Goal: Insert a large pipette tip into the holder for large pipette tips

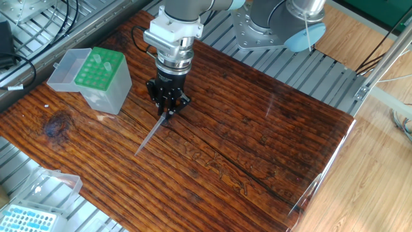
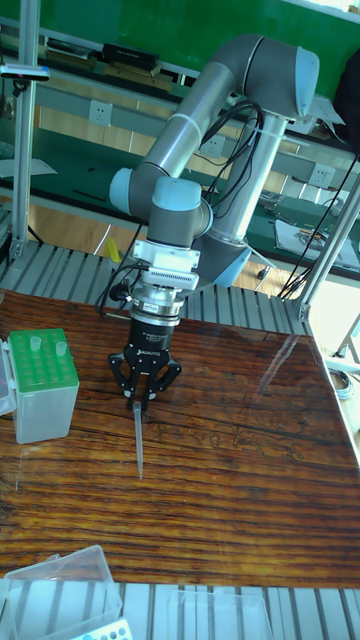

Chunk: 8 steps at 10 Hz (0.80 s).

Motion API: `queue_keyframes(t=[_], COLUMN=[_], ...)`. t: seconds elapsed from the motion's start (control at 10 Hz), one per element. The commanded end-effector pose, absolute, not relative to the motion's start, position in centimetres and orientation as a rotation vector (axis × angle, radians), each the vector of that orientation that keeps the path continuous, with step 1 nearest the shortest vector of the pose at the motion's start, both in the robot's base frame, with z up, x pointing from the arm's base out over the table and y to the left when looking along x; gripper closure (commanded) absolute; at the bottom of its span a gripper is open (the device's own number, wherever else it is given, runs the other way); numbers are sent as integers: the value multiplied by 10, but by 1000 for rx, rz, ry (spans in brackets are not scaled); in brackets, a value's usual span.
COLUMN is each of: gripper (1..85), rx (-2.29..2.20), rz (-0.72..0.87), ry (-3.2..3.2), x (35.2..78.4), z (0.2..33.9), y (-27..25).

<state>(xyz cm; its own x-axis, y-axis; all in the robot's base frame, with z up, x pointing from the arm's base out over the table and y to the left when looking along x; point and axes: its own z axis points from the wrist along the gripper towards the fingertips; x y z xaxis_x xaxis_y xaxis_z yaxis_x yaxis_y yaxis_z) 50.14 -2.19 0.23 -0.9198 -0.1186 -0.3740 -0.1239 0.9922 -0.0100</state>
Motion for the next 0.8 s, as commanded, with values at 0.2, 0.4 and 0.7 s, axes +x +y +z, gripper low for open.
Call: queue_keyframes(t=[0.2,0.4,0.7], gripper=[607,660,733], rx=[-153,-154,-133], rz=[22,21,5], ry=[2746,2749,2755], x=[504,503,501], z=[4,4,4], y=[-24,-24,-27])
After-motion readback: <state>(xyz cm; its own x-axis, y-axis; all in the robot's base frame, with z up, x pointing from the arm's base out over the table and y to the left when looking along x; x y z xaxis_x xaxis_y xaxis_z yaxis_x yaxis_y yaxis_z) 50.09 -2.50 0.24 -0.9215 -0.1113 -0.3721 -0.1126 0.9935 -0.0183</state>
